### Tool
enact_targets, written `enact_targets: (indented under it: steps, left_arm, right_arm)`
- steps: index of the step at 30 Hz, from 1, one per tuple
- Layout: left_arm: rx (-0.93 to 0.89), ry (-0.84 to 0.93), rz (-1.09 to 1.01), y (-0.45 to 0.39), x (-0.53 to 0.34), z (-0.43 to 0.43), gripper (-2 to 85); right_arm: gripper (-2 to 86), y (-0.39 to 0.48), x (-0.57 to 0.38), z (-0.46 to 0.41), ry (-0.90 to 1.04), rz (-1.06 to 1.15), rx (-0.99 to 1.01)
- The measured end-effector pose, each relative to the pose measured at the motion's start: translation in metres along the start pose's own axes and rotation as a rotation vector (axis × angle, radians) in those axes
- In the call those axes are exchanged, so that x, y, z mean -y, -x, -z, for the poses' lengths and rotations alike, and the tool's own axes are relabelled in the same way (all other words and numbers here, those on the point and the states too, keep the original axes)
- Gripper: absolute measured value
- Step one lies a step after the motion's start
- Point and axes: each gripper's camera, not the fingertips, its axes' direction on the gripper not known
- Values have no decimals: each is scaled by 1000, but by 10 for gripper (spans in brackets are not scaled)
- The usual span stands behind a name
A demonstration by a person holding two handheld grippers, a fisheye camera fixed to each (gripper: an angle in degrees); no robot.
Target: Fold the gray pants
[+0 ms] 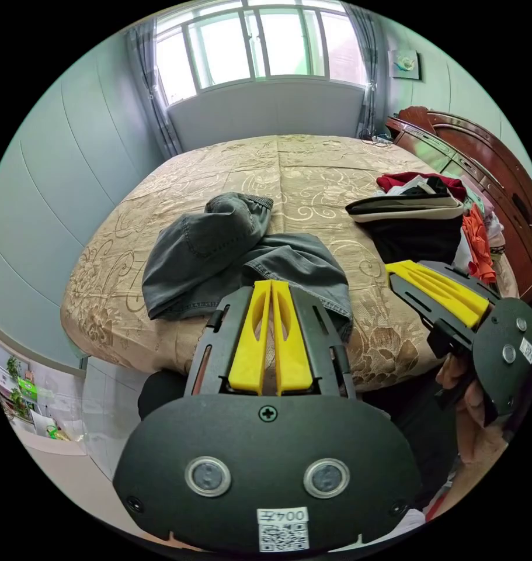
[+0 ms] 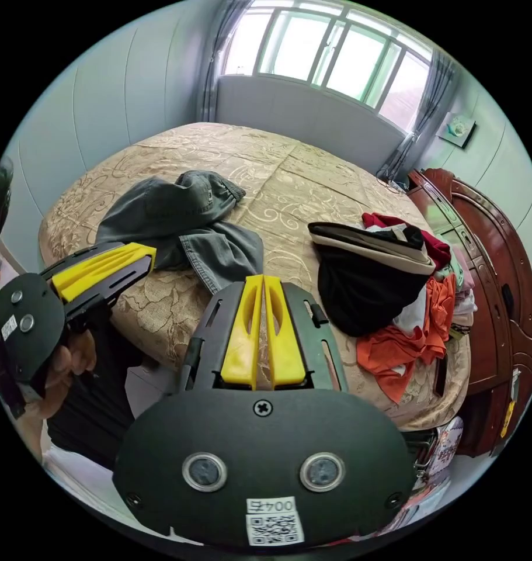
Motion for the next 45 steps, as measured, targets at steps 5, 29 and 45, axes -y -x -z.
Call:
enact_targets:
  steps: [5, 29, 45]
  left_arm:
    - [-90, -18, -49, 2, -2, 0, 10]
    - [-246, -3, -152, 7, 11, -3, 1]
    - [-207, -16, -191, -2, 15, -6, 6]
  right_arm:
    - [-8, -7, -2, 25, -98, 25, 31]
    - [-8, -39, 19, 68, -103, 155, 313]
    - [-7, -45, 22, 75, -64, 111, 244]
